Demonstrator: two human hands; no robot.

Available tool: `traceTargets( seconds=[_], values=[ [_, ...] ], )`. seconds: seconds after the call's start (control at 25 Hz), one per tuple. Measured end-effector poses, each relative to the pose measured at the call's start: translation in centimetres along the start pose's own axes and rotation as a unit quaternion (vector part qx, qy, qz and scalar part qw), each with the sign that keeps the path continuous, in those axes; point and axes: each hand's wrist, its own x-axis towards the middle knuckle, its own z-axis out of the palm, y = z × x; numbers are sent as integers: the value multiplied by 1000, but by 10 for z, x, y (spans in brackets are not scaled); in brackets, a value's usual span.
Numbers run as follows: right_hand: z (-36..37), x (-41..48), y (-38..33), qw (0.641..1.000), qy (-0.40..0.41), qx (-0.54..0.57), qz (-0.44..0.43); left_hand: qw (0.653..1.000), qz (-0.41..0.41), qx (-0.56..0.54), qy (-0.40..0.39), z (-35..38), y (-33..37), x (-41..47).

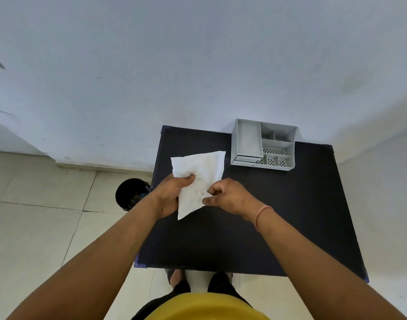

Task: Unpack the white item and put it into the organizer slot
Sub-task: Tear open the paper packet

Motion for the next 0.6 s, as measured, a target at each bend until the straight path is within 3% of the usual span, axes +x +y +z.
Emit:
traceTargets(
  seconds=[0.2,0.36,0.48,0.6],
  values=[
    [-9,-16,4,987,-33,158,-4,998,6,61,-28,-11,6,-6],
    [-19,-27,9,984,-78,162,14,997,-2,71,-40,-10,5,-6],
    [-16,-30,5,980,-53,187,33,994,8,92,-57,-2,2,-3],
    [-14,-38,6,980,-14,197,8,996,6,83,-14,7,2,-2]
  ],
)
